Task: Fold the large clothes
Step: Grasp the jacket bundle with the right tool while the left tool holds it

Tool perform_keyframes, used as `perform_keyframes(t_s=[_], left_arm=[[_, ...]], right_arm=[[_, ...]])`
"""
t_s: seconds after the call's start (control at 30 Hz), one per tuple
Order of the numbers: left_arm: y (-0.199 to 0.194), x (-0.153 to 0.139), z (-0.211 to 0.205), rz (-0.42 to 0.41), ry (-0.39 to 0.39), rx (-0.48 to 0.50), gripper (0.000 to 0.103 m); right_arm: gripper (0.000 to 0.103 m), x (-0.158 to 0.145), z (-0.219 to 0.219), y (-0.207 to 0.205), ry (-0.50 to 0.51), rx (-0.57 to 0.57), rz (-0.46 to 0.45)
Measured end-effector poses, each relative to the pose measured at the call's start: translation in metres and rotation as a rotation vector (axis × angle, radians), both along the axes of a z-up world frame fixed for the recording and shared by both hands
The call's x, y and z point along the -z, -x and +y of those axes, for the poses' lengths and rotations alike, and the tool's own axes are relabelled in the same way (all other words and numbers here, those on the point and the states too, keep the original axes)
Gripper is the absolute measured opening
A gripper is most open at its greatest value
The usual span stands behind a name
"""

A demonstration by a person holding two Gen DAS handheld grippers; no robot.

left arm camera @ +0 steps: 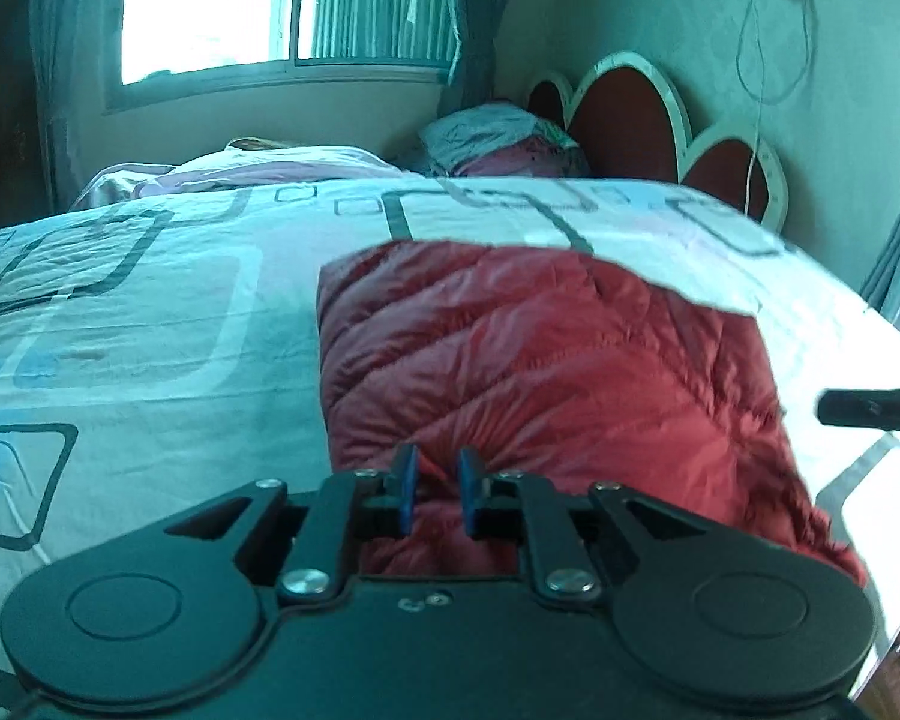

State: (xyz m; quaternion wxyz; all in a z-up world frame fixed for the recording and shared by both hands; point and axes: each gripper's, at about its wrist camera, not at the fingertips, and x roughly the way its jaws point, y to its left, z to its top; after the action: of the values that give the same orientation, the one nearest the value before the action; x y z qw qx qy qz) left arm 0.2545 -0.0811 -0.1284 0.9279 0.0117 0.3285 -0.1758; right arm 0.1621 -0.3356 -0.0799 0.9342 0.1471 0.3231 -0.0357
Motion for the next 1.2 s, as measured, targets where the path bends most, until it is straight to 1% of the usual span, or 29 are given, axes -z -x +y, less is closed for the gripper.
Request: perform_keyframes(t_s=[0.1,0.23,0.37,0.47,0.57,0.63,0.73,0.8,0.87,0.97,1.0,1.03,1.07,1.1,1.13,1.17,1.2], left_arm=[[-0.011,-0.011,0.003,-0.020,0.038,-0.024,0.014],[-0.038,-0.012,-0.003,-0.045,0.011,-0.028,0.014],[-0.068,0.005,-0.011,-0.006,-0.004,-0.027,0.014],[-0.077,0.022,-0.017,0.012,-0.034,-0.012,0.015],[-0.085,0.037,-0.016,0.042,-0.038,-0.020,0.016],[-0.088,0.044,-0.014,0.061,-0.027,-0.020,0.016],[-0.092,0.052,-0.013,0.079,-0.018,-0.007,0.016],[-0.094,0.049,-0.014,0.095,-0.025,-0.009,0.015],[-0.096,0.037,-0.013,0.091,-0.032,-0.001,0.013],[-0.104,0.020,-0.012,0.037,-0.014,-0.005,0.013],[-0.111,0.018,-0.013,0.032,-0.011,-0.007,0.016],[-0.119,0.017,-0.015,0.033,-0.013,-0.016,0.017],[-0.127,0.018,-0.016,0.035,-0.014,-0.028,0.016],[-0.133,0.019,-0.016,0.038,-0.007,-0.038,0.016],[-0.139,0.021,-0.017,0.038,0.001,-0.045,0.016],[-0.142,0.023,-0.019,0.033,-0.001,-0.043,0.016],[-0.144,0.027,-0.022,0.029,-0.021,-0.039,0.018]], right_arm=[[0.011,-0.001,0.002,-0.024,0.010,0.017,-0.030],[0.011,0.005,0.006,-0.059,0.000,0.038,-0.029],[0.012,0.019,0.009,-0.083,0.027,0.043,-0.012],[0.015,0.042,0.016,-0.099,0.093,0.040,0.030],[0.020,0.065,0.019,-0.107,0.141,0.039,0.057],[0.020,0.075,0.019,-0.110,0.150,0.031,0.072],[0.020,0.091,0.014,-0.115,0.134,0.023,0.096],[0.020,0.090,0.013,-0.120,0.132,0.012,0.120],[0.020,0.079,0.010,-0.121,0.126,0.010,0.128],[0.020,0.055,0.002,-0.117,0.090,0.030,0.070],[0.021,0.049,0.001,-0.119,0.082,0.031,0.052],[0.023,0.044,0.000,-0.123,0.078,0.026,0.042],[0.041,0.042,0.001,-0.129,0.078,0.019,0.040],[0.053,0.042,0.002,-0.133,0.083,0.015,0.036],[0.068,0.043,0.004,-0.137,0.094,0.014,0.029],[0.068,0.046,0.007,-0.140,0.112,0.009,0.031],[0.068,0.051,0.009,-0.143,0.123,0.004,0.046]])
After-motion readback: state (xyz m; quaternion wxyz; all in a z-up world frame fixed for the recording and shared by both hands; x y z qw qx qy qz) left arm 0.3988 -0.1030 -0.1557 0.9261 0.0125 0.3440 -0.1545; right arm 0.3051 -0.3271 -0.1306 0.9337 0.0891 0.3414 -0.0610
